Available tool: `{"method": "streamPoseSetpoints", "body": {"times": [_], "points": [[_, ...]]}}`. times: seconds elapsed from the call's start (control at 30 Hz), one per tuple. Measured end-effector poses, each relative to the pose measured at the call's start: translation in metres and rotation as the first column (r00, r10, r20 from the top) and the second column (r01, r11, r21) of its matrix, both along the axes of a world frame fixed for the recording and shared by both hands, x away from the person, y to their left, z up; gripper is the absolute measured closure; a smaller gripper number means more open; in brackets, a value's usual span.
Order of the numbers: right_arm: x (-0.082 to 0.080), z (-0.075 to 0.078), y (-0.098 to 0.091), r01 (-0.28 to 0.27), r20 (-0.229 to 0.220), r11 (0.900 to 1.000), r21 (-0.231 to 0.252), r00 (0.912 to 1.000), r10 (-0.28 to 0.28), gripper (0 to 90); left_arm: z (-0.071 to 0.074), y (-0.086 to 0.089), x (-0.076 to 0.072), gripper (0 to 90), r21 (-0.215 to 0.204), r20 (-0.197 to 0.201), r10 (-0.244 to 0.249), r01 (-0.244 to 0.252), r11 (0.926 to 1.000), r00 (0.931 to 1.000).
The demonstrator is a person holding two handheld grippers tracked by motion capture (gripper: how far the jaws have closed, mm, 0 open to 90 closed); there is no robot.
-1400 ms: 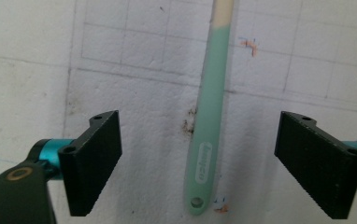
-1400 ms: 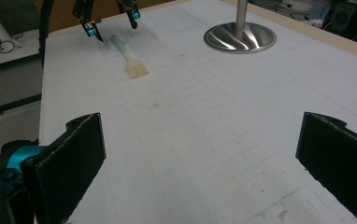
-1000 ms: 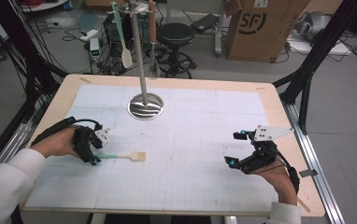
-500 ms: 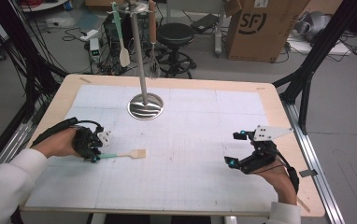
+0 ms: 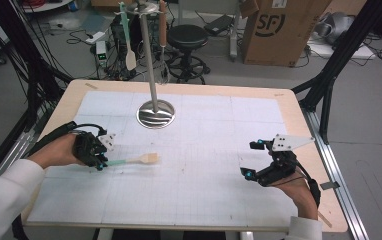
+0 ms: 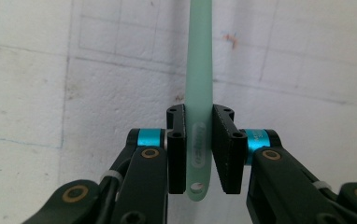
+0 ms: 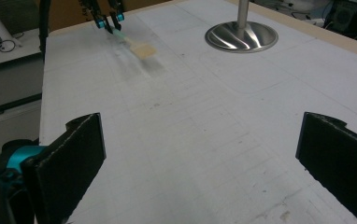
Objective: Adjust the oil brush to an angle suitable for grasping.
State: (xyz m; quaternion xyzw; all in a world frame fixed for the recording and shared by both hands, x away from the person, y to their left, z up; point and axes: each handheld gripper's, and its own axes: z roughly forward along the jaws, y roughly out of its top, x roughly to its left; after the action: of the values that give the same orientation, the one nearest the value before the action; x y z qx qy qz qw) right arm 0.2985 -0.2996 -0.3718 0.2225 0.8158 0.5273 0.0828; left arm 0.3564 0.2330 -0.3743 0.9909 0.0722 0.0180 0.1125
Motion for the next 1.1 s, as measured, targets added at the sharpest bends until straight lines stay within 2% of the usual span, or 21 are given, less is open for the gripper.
{"method": "streamPoseSetpoints", "body": {"times": [0.07,0.2,0.27,0.37,0.7,0.87,1.1], "points": [[0.0,0.001,0.001,-0.001,0.003,1.0,0.001,1.0,0.001,0.2,0.008,-0.002,-0.004,76.7,0.0,0.01,0.002,-0.002,1.0,0.9999],[-0.002,0.003,0.002,-0.008,0.012,1.0,0.002,0.9999,0.008,0.2,0.024,-0.007,-0.01,76.7,-0.026,0.038,0.001,0.0,0.9997,0.9993],[-0.002,0.005,0.002,-0.01,0.021,0.9999,0.004,0.9997,0.009,0.2,0.033,-0.012,-0.014,76.7,-0.046,0.055,-0.002,0.005,0.999,0.9985],[-0.004,0.007,0.003,-0.012,0.033,0.9999,0.007,0.9994,0.011,0.2,0.045,-0.017,-0.019,76.7,-0.084,0.056,-0.005,0.01,0.9964,0.9984],[-0.007,0.013,0.003,-0.022,0.045,0.9997,0.011,0.9988,0.021,0.2,0.075,-0.038,-0.031,76.7,-0.114,0.111,-0.013,0.026,0.9931,0.9938],[-0.008,0.014,0.005,-0.027,0.048,0.9996,0.007,0.9985,0.026,0.2,0.088,-0.052,-0.035,76.7,-0.145,0.13,-0.022,0.041,0.9886,0.9913],[-0.012,0.02,0.003,-0.035,0.069,0.9993,0.015,0.997,0.034,0.2,0.099,-0.073,-0.035,76.6,-0.197,0.131,-0.04,0.066,0.9783,0.9906]]}}
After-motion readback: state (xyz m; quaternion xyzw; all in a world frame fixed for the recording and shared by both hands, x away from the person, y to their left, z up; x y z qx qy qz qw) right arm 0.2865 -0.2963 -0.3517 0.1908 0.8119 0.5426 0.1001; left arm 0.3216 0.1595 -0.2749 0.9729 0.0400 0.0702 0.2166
